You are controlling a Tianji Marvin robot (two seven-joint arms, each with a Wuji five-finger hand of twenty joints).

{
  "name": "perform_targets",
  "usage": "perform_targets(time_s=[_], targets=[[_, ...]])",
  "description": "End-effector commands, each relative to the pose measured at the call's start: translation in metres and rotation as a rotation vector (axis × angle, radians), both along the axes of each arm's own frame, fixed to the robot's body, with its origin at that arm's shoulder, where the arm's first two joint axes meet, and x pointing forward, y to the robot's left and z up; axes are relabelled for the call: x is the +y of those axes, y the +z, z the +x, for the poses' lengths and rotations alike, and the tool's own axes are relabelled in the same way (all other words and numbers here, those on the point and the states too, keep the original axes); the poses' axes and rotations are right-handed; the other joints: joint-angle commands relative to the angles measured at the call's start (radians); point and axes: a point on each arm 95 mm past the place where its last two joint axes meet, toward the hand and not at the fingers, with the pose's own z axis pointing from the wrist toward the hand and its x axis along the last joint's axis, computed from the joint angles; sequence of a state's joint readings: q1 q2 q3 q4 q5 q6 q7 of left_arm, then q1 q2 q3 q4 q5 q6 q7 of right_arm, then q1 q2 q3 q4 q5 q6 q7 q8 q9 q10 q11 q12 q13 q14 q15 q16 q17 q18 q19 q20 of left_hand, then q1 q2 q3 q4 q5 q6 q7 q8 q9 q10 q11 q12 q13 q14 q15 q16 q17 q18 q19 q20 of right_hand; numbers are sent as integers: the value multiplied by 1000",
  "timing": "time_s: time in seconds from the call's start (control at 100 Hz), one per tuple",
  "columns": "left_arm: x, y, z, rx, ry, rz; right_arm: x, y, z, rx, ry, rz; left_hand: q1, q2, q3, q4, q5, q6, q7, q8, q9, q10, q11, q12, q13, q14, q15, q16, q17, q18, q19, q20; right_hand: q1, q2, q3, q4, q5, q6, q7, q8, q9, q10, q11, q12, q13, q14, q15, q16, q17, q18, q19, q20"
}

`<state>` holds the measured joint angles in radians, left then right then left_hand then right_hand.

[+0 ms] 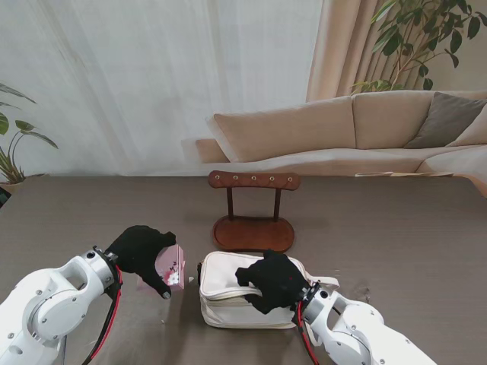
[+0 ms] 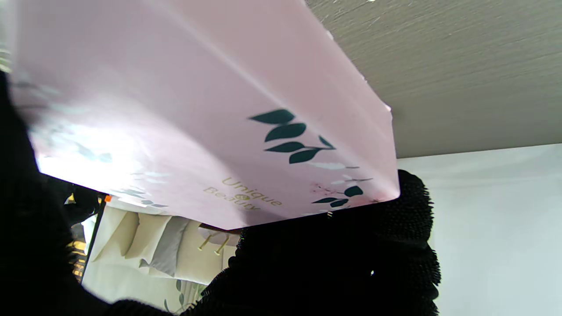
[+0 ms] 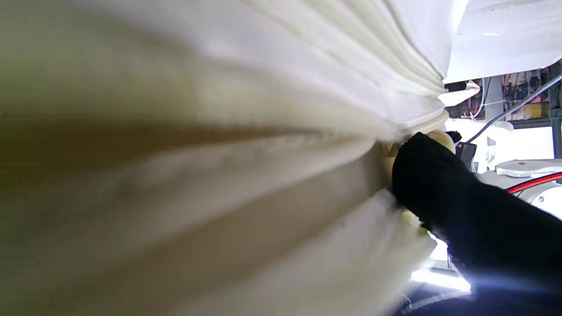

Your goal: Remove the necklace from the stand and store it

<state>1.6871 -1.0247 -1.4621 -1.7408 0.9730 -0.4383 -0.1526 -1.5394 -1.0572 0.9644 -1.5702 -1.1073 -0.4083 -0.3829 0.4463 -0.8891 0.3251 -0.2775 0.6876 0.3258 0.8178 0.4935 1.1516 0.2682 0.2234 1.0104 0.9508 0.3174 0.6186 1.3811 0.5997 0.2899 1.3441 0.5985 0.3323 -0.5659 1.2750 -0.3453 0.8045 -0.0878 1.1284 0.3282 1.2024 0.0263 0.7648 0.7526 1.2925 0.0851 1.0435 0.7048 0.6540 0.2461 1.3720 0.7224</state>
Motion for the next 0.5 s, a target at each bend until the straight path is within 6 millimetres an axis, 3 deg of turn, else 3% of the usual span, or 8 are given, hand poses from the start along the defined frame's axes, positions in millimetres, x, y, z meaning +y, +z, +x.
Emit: perform_targets(time_s=[0.0,0.26,0.49], targets=[[-2,-2,-2,14,-4,7,4,7,2,-4,10,-2,490,169,550,82,98,-185,452,64,68,-88,76,40,49,-4,84,28,2,-68,23,15,-9,75,-35,31,22,-1,7,3,2,14,17,-20,18,8,10,4,119,36,-8,-19],[-5,-1,-4,9,-19,8,6,30,21,-3,-27,4,489,169,550,83,98,-184,453,65,68,-88,76,40,48,-4,84,28,2,-68,23,15,31,16,3,-1,85,39,69,46,95,12,84,5,23,-45,189,66,224,9,23,-41],[-9,2,-6,1,-33,5,10,55,44,-43,-65,-38,489,168,551,83,99,-184,452,65,69,-87,76,40,49,-3,84,28,2,-66,24,15,24,-84,69,-23,100,-11,102,92,135,-17,118,51,25,-108,288,98,291,-46,39,-49]])
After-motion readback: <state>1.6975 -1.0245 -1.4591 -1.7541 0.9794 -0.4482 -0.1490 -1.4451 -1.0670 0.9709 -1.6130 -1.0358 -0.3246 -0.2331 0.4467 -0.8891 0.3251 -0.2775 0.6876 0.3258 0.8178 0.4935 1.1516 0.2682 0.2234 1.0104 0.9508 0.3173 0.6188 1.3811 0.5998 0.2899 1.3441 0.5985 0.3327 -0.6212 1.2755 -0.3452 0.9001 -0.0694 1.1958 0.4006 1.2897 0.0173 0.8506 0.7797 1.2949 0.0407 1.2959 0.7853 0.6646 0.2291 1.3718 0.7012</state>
